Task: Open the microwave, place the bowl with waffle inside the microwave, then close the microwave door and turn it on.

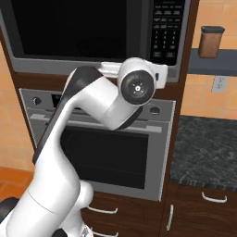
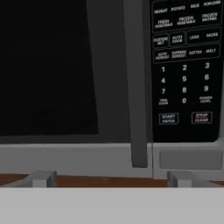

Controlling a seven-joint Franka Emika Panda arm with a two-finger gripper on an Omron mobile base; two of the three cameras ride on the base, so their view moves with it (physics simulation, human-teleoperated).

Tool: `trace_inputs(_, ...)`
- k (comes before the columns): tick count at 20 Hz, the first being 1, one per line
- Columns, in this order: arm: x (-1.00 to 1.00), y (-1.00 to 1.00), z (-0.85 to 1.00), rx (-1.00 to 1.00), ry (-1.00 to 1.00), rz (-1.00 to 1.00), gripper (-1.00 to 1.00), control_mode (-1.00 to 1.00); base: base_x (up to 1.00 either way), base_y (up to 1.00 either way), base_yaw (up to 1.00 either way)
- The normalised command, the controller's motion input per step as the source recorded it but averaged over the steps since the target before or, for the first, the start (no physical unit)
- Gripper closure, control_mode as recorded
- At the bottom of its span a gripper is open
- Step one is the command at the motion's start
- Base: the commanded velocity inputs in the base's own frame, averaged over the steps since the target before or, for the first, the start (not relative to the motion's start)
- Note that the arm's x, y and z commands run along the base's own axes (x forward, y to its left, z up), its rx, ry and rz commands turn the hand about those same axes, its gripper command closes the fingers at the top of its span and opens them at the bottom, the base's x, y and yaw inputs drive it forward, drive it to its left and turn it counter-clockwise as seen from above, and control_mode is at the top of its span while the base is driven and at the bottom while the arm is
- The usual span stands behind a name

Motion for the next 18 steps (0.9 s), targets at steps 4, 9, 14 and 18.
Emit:
trace_inputs(4, 0.05, -0.52, 0.0, 0.0, 0.0, 0.06, -1.0, -1.0, 0.0, 0.0, 0.0)
trace_inputs(9, 0.17, -0.44, 0.0, 0.0, 0.0, 0.02, -1.0, -1.0, 0.0, 0.0, 0.0)
trace_inputs(14, 0.29, -0.31, 0.0, 0.0, 0.0, 0.0, -1.0, -1.0, 0.0, 0.0, 0.0)
trace_inputs(18, 0.38, -0.07, 0.0, 0.0, 0.0, 0.0, -1.0, -1.0, 0.0, 0.0, 0.0)
